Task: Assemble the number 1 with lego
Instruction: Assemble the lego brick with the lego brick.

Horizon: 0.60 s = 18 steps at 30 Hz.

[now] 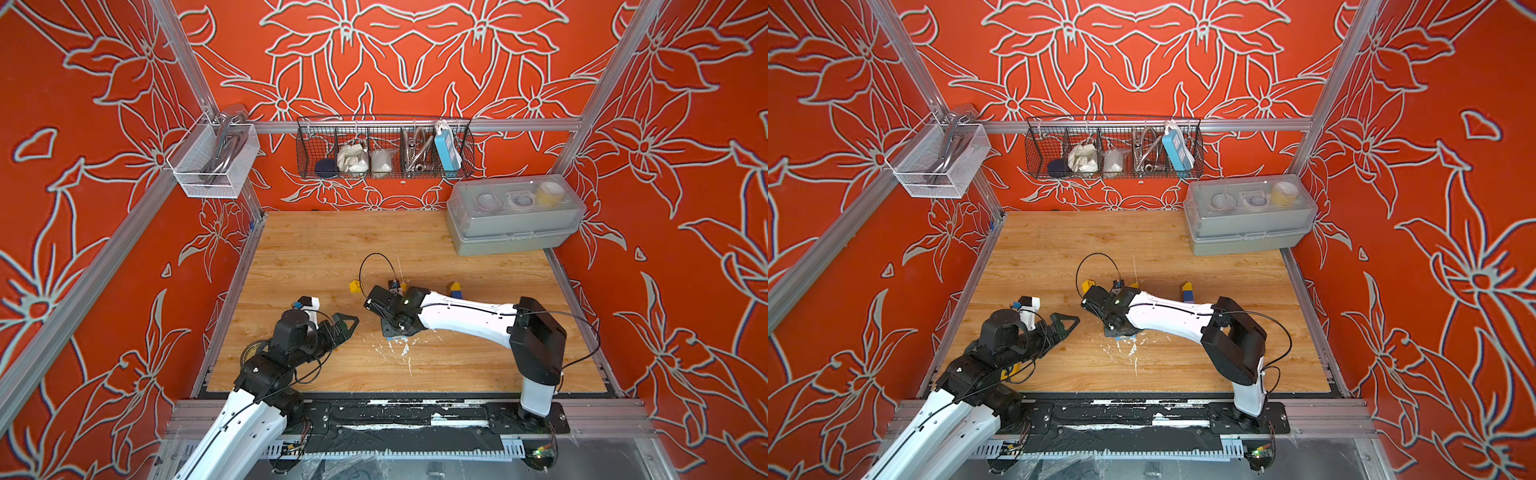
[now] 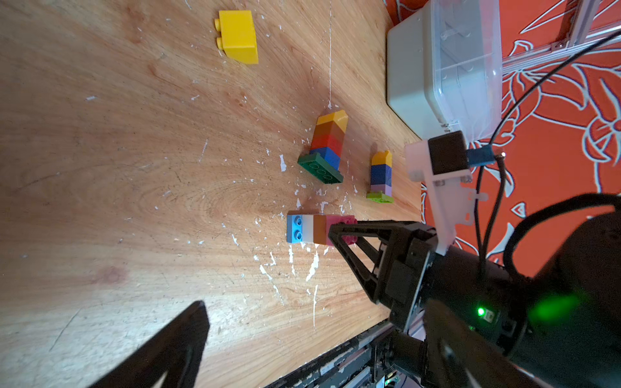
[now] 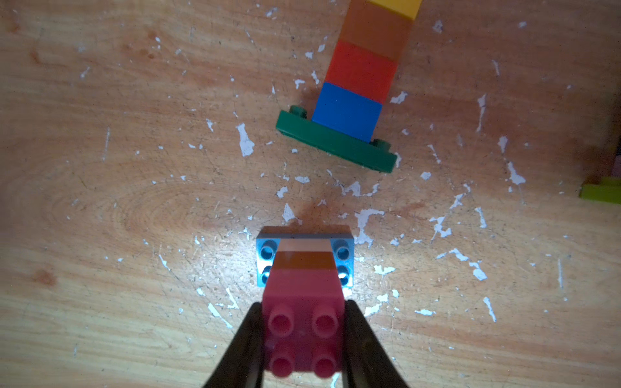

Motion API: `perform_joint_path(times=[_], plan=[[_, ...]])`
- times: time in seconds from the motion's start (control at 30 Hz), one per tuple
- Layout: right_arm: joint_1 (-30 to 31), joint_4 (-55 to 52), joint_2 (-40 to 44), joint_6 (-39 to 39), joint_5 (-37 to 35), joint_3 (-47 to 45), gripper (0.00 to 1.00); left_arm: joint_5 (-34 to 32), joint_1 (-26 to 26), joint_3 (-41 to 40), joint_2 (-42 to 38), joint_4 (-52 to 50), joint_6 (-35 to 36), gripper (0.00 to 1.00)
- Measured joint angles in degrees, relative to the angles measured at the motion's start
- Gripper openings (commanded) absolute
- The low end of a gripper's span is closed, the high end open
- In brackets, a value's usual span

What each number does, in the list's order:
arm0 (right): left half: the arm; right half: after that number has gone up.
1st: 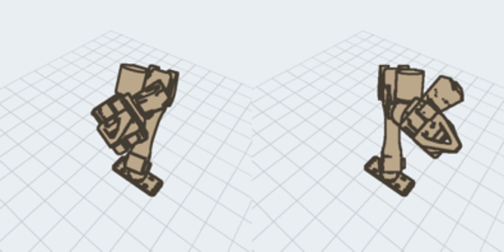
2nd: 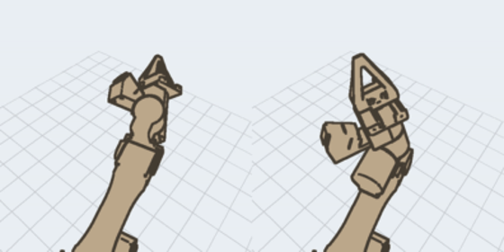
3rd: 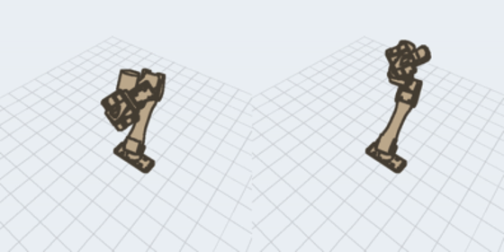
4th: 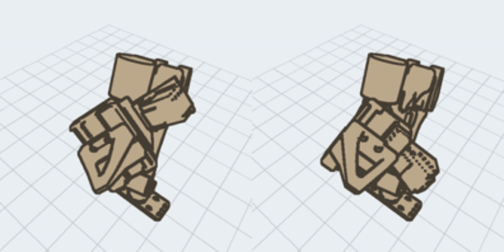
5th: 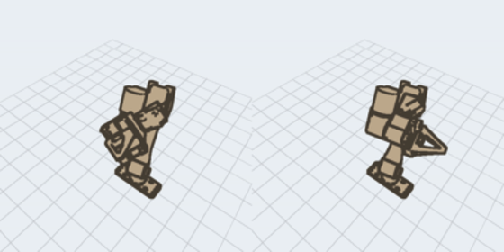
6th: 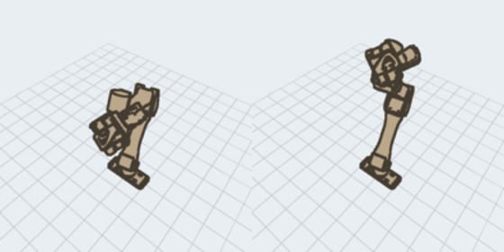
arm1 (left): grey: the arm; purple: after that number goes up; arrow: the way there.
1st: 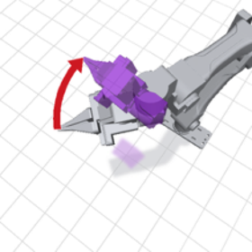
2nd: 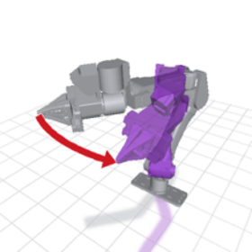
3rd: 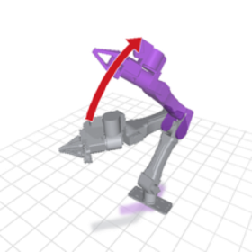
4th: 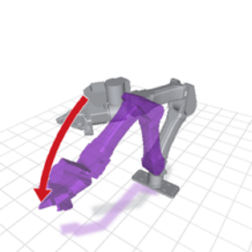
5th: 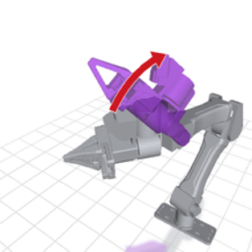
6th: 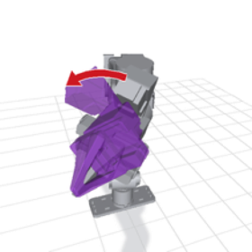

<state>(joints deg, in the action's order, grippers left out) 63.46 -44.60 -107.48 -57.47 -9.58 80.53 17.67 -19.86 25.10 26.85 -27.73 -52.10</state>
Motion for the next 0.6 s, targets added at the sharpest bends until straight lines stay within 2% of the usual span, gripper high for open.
perform_joint_path(times=[0.23, 0.4, 0.6], plan=[[0.39, -1.86, -1.09, -2.58, -0.52, 1.84, 0.2, 0.0, 0.0, -0.59, -1.31, -0.07, 0.02, 1.0], [0.59, -2.45, -1.22, -3.32, -0.61, 2.29, 0.43, -0.02, 0.0, -0.59, -1.68, -0.07, 0.0, 1.0], [0.63, -5.35, -3.61, -3.89, 0.72, 2.38, 0.58, -0.02, 0.0, -0.59, -1.7, -0.07, 0.0, 1.0]])
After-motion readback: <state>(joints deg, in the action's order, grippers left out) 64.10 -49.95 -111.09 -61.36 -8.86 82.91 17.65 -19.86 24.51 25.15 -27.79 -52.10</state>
